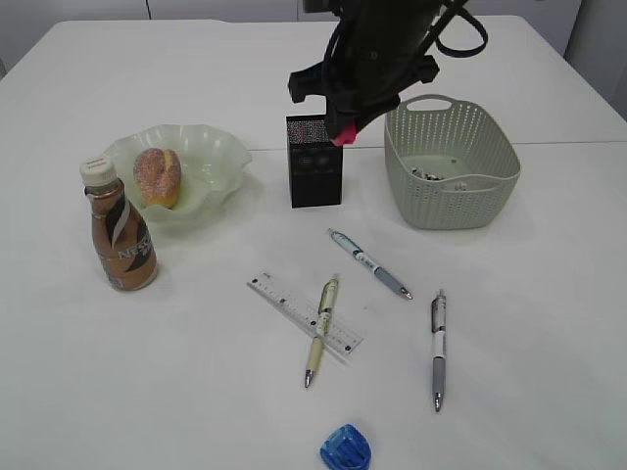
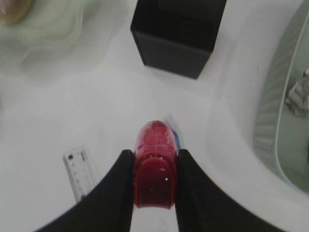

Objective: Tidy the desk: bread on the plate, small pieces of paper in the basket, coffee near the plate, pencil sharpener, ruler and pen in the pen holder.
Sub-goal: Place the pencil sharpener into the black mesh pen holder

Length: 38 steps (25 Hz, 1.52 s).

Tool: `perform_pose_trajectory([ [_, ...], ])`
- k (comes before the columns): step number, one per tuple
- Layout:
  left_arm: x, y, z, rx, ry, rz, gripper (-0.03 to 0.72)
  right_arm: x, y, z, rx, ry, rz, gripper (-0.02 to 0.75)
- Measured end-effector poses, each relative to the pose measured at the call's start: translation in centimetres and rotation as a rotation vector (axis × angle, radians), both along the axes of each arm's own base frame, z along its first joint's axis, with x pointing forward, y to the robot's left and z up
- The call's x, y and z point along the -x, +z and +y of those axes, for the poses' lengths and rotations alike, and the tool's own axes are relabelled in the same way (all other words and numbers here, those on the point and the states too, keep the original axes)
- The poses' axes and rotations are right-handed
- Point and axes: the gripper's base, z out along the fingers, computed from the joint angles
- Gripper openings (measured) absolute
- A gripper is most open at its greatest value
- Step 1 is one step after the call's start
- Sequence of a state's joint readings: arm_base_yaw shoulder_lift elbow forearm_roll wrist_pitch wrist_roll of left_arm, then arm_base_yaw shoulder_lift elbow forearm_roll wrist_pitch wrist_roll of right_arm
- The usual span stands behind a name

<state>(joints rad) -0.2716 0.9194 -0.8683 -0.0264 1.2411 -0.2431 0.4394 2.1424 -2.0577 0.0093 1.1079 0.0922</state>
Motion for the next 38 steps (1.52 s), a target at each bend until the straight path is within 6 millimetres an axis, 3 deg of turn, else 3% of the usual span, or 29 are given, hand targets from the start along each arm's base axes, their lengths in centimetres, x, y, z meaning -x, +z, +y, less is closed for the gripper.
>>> perform_pose_trajectory([
  [6,0.0,0.0,0.0,0.001,0.000,0.000,0.438,-2.1,0.4,0.7,-0.062,0.002,-0.227,0.204],
  [14,0.0,0.0,-0.1,0.015,-0.001,0.004,0.433,-4.0,-0.5,1.2,-0.083,0.032,-0.451,0.204],
  [22,0.0,0.0,-0.1,0.015,-0.001,0.004,0.433,-4.7,-0.3,1.4,-0.080,0.064,-0.578,0.204],
  [31,0.1,0.0,-0.1,0.015,-0.001,0.006,0.433,-4.4,-3.7,1.4,-0.076,0.105,-0.604,0.204],
  [38,0.1,0.0,-0.1,0.015,-0.001,0.006,0.433,-4.6,-4.4,1.3,-0.120,0.123,-0.695,0.204],
])
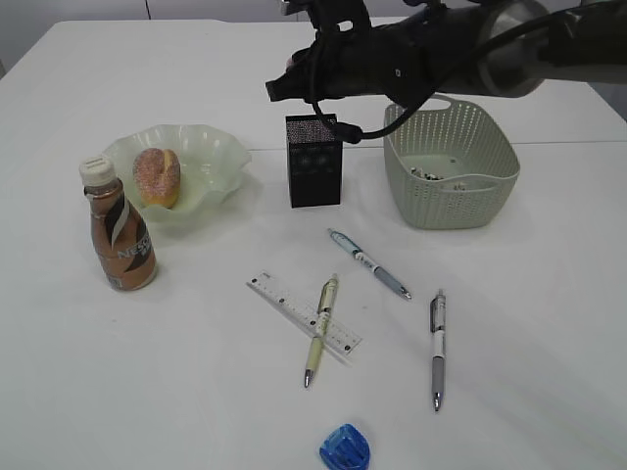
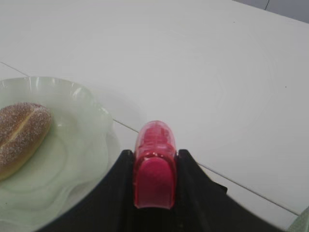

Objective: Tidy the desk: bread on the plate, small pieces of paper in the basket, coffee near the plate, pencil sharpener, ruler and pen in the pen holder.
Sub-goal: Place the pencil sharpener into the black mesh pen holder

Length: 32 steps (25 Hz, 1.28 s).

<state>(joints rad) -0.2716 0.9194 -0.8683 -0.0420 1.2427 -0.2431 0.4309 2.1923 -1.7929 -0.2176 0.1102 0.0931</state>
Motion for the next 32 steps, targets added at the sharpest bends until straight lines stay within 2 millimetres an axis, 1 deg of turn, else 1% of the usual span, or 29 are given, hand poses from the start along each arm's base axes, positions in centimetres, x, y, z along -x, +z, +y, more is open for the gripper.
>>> perform_pose_trajectory([
  [5,0.0,0.0,0.0,0.000,0.000,0.000,0.433,-0.3,0.1,-0.1,-0.033,0.012,-0.062,0.204],
  [7,0.0,0.0,0.0,0.000,0.000,0.000,0.433,-0.6,0.1,-0.6,-0.049,0.004,-0.084,0.204],
  [11,0.0,0.0,0.0,0.000,0.000,0.000,0.433,-1.2,-0.5,-1.4,-0.065,-0.020,-0.074,0.204],
  [14,0.0,0.0,0.0,0.000,0.000,0.000,0.433,-1.4,-1.3,-1.5,-0.065,-0.023,-0.067,0.204],
  [22,0.0,0.0,0.0,0.000,0.000,0.000,0.433,-2.0,-5.1,-1.3,-0.045,-0.025,-0.007,0.203],
  [23,0.0,0.0,0.0,0.000,0.000,0.000,0.433,-2.0,-5.3,-1.3,-0.046,-0.025,-0.005,0.203],
  [32,0.0,0.0,0.0,0.000,0.000,0.000,0.433,-2.2,-5.0,-1.1,-0.072,-0.019,-0.041,0.203],
])
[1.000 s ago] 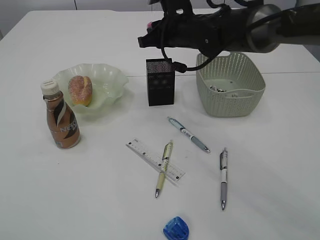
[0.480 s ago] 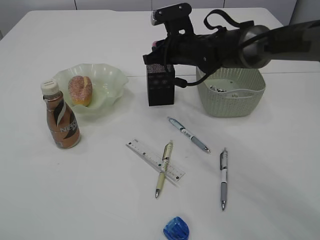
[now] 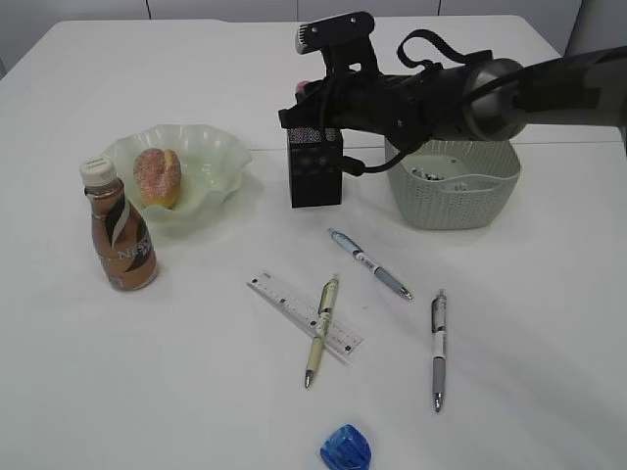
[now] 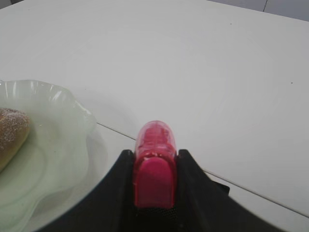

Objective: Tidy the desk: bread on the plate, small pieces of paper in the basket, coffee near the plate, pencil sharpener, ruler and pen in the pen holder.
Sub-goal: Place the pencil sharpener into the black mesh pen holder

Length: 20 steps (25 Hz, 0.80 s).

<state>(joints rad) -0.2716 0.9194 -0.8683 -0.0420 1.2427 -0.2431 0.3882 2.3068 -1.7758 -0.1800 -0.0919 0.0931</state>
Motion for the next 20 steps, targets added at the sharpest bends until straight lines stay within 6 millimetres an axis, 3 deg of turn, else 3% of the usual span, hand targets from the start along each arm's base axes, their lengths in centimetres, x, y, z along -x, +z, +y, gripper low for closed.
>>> perform_pose_trajectory([
  [20,0.0,0.0,0.0,0.000,0.000,0.000,0.433,-0.3,-1.9,0.2,-0.005,0.002,0.012,0.203],
])
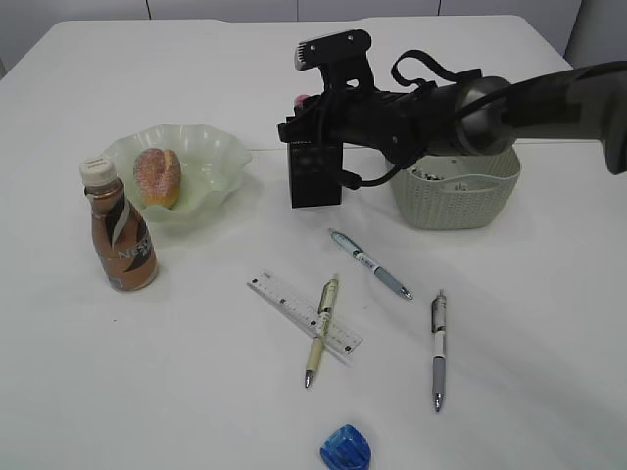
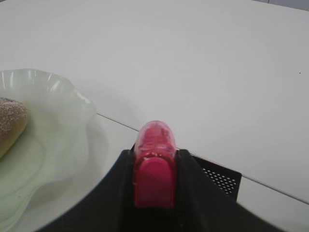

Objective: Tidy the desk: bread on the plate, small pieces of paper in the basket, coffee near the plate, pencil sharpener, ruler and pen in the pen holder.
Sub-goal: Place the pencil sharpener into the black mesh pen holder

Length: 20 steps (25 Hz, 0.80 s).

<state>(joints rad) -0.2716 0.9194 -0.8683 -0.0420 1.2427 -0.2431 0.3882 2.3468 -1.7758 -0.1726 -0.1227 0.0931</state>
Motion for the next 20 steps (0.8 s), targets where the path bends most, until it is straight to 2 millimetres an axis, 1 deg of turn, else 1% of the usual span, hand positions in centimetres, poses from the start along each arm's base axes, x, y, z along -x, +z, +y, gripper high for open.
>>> perform_pose_trajectory([
  [4,0.00,0.00,0.00,0.000,0.000,0.000,0.433,-0.04,-0.53,0.02,0.002,0.000,0.008,0.203],
  [20,0.00,0.00,0.00,0.000,0.000,0.000,0.433,-0.04,-0.53,0.02,0.002,0.000,0.008,0.204],
])
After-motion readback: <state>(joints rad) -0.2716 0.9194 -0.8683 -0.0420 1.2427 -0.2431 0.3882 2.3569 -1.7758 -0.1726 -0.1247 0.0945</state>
